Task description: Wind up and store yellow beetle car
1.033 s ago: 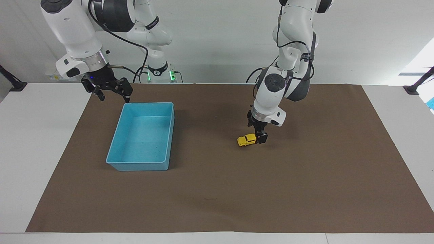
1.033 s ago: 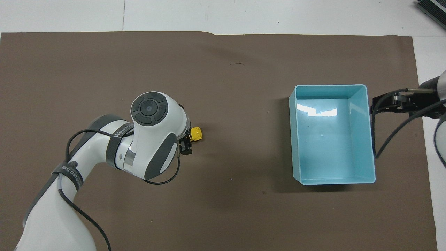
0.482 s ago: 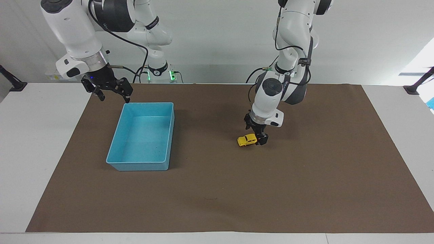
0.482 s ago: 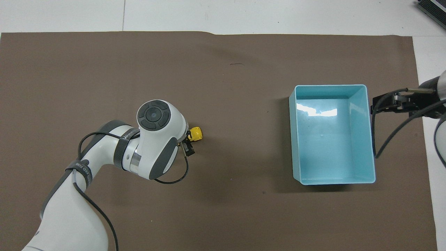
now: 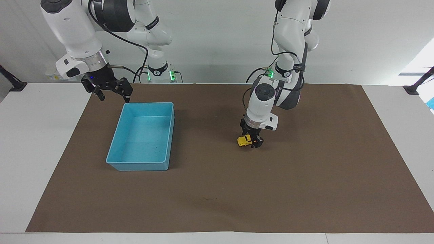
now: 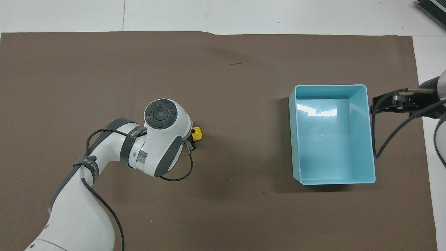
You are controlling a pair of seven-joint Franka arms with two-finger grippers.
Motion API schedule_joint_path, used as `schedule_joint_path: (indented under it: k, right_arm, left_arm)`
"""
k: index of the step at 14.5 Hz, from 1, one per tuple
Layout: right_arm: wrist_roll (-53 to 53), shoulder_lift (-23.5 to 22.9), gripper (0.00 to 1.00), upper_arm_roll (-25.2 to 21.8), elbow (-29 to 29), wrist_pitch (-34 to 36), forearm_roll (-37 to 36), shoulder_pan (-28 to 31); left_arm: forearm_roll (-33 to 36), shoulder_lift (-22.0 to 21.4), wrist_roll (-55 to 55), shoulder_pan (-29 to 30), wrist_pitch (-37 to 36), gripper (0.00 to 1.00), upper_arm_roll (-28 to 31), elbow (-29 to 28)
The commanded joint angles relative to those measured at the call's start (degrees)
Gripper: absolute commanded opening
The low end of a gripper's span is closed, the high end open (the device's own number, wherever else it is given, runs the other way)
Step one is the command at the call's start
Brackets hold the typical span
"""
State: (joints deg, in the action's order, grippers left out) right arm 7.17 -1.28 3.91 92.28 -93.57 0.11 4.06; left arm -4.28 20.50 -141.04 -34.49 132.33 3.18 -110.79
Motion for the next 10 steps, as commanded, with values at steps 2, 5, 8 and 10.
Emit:
schedule_joint_path:
  k: [2, 5, 8, 10]
  right_arm:
    - [-0.49, 0.84, 1.0, 0.4, 1.14, -1.18, 0.24, 0.6]
    - [-0.49, 0.84, 1.0, 0.4, 1.14, -1.18, 0.24, 0.6]
    - [-0.49, 0.84, 1.0, 0.4, 1.14, -1.18, 0.24, 0.6]
    - [-0.57, 0.84, 1.0, 0.4, 1.14, -1.18, 0.24, 0.51]
  left_arm:
    - [1.38, 0.33, 6.71, -2.16, -0.85, 0.0, 0.6, 0.4]
    - [0.95, -0.11, 11.75, -2.33, -0.95, 0.0, -1.41, 1.1]
    - [0.68, -0.37, 11.84, -2.42, -0.67, 0.0, -1.95, 0.31]
    - [0.68, -0.55, 12.19, -1.81, -0.67, 0.0, -1.86, -0.39]
